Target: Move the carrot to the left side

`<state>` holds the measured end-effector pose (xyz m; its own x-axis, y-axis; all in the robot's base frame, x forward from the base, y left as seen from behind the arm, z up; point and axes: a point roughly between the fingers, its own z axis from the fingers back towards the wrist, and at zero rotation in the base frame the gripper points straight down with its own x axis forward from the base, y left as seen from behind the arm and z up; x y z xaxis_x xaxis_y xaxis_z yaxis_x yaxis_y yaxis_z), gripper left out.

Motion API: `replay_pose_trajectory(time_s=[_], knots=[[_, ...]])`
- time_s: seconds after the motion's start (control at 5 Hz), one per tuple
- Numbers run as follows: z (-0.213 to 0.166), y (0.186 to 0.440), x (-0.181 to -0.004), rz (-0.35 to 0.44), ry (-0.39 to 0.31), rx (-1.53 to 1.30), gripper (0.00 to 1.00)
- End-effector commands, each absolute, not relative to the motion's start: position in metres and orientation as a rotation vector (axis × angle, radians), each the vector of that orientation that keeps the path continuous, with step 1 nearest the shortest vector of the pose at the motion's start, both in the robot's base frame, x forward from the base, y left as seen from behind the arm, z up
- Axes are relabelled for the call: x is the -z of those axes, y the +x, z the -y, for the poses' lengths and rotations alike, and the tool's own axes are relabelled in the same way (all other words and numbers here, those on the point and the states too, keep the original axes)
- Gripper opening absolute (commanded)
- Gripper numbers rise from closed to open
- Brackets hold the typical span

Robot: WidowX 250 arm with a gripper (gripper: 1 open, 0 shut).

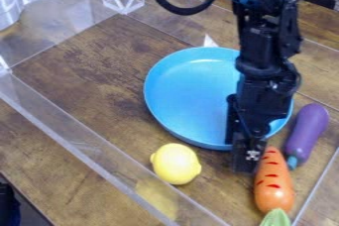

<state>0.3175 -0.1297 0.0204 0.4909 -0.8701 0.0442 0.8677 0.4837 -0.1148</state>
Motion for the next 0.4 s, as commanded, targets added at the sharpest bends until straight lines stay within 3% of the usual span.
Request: replay_pose_trajectory(time_s=[0.0,0.2], knots=[[0.1486,0.3159,-0.0084,-0.054,-0.140,1.083,1.00],[0.1484,0.3189,-0.0070,-0.061,-0.143,1.151,1.00]])
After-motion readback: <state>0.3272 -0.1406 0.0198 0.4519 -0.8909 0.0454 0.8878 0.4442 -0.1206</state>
